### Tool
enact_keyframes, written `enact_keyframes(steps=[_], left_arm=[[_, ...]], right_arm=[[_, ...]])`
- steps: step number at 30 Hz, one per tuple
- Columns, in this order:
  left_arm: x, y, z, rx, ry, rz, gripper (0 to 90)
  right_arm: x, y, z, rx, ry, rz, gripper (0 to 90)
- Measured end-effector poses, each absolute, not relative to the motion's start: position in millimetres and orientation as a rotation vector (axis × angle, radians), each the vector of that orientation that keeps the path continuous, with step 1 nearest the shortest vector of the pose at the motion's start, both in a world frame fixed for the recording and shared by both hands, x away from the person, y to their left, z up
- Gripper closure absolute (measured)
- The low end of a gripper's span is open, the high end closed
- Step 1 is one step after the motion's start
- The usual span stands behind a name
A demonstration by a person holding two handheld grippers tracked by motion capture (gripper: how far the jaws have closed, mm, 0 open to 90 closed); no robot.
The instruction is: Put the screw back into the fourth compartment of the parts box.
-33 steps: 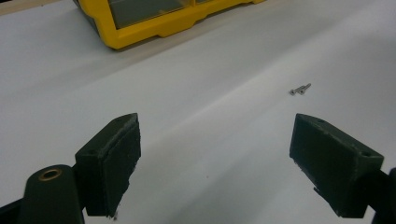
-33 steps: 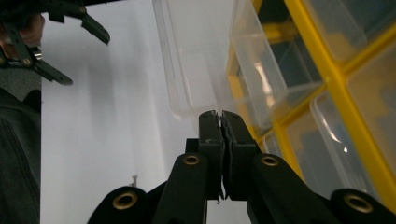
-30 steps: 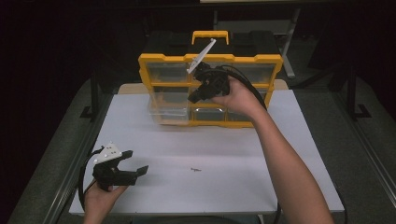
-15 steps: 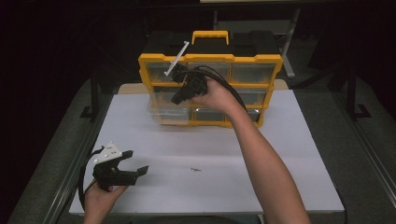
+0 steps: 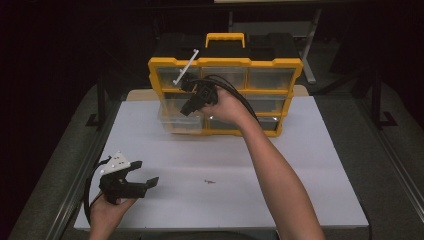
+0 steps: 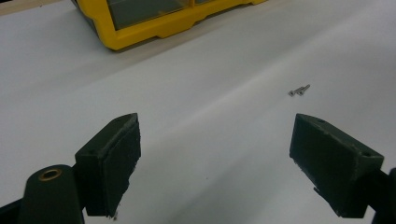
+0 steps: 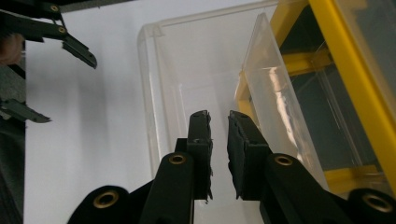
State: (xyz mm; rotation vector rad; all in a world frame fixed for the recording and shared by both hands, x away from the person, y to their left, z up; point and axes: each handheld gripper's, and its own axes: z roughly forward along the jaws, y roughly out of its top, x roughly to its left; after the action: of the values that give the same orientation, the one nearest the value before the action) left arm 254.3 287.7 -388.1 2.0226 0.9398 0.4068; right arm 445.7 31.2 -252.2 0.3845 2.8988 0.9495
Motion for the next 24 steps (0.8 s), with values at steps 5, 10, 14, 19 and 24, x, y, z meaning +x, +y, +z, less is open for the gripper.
enact_keyframes(steps=[5,10,14,19,24], left_arm=[[254.5,287.7,-388.0,2.021,0.941,0.402,16.1],[253.9,287.3,-388.0,2.016,0.941,0.4,16.1],[254.1,287.8,-387.9,2.017,0.947,0.398,16.1],[254.2,286.7,-388.5,1.994,0.962,0.396,16.1],[254.3,287.6,-387.8,2.003,0.951,0.409,16.1]], right_arm=[[441.4,20.5,-242.5,0.367,2.875,0.982,76.9],[431.0,2.2,-230.7,0.373,2.842,1.018,74.8],[420.2,-16.4,-226.5,0.382,2.817,1.035,73.2],[407.4,-37.3,-232.8,0.412,2.799,1.073,71.0],[394.0,-58.9,-251.8,0.442,2.796,1.066,67.7]])
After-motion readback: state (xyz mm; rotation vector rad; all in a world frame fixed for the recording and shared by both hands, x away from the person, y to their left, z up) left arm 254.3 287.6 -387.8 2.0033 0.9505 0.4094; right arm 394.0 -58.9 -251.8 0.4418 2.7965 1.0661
